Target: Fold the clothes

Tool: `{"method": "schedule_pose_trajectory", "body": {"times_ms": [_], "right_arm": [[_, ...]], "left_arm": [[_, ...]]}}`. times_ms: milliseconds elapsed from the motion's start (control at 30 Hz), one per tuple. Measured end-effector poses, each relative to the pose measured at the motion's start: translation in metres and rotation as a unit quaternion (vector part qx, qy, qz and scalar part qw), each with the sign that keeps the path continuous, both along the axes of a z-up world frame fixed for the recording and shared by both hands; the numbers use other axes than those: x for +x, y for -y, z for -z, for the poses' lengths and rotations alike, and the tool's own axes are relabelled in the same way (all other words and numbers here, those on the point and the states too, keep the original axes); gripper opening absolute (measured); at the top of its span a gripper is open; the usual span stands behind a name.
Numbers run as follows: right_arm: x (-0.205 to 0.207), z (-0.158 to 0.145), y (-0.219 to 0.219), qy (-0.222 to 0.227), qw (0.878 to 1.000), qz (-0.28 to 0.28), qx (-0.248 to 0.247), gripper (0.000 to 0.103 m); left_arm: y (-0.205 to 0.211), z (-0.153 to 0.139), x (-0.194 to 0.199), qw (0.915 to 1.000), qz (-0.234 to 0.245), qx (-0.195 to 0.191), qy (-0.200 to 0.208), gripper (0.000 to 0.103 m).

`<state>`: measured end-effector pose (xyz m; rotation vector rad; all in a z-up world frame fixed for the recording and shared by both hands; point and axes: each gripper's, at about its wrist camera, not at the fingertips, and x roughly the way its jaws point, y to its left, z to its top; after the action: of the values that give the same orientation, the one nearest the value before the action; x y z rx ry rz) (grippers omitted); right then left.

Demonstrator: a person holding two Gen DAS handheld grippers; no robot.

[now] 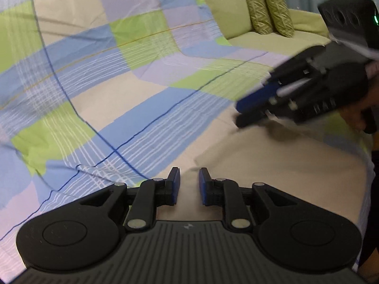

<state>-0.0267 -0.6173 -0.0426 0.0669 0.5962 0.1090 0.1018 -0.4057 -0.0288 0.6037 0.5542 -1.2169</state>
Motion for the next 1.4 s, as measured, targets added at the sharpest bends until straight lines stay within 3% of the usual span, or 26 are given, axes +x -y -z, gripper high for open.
{"method": "schedule_pose_trajectory", "body": {"times_ms": [100,267,333,367,533,767,900,1000,1133,1233,1400], "right_arm": [[-0.002,0.006,-0.002,-0.019,1.0,-0.015,-0.01,0.024],[-0.007,0.008,-0.012,-0.025,0.998,-0.026,-0.049,0.022],[-0.007,0.008,-0.017,-0.02,0.997,-0.023,-0.07,0.013],[-0.007,0.008,-0.016,-0.015,0.997,-0.016,-0.068,0.011],[-0.004,0.012,-0.003,-0.008,0.999,0.03,-0.016,0.008],[-0.013,0.009,0.004,0.001,0.996,0.094,-0.005,0.014],[-0.035,-0.005,-0.008,0.036,0.994,0.106,-0.005,0.015],[-0.048,-0.004,-0.024,0.039,0.995,0.096,0.002,0.015],[-0.059,0.014,-0.034,0.008,0.995,0.1,0.022,0.015],[-0.074,0.016,-0.038,0.002,0.992,0.118,0.035,0.015],[-0.104,0.01,-0.056,0.021,0.991,0.125,0.046,0.015]], "left_arm": [[0.0,0.004,0.007,0.9995,0.016,0.014,-0.022,0.025],[0.0,0.006,0.0,0.9994,0.024,0.022,0.009,0.023],[0.0,0.006,-0.003,0.9993,0.018,0.019,0.026,0.003],[-0.001,0.006,-0.001,0.9995,0.005,0.014,0.029,0.002],[-0.001,0.012,0.013,0.9998,-0.017,0.013,0.004,0.002],[-0.009,0.001,0.007,0.999,-0.039,-0.001,0.02,0.005],[-0.005,-0.013,-0.012,0.9991,-0.005,-0.04,-0.013,0.005],[0.015,-0.009,-0.027,0.999,0.03,-0.031,-0.013,0.007],[0.032,0.009,-0.027,0.9993,0.036,-0.003,0.002,0.01],[0.033,0.0,-0.023,0.9998,0.017,-0.006,0.0,0.01],[0.042,-0.006,-0.035,0.9993,0.036,-0.008,-0.007,0.01]]}}
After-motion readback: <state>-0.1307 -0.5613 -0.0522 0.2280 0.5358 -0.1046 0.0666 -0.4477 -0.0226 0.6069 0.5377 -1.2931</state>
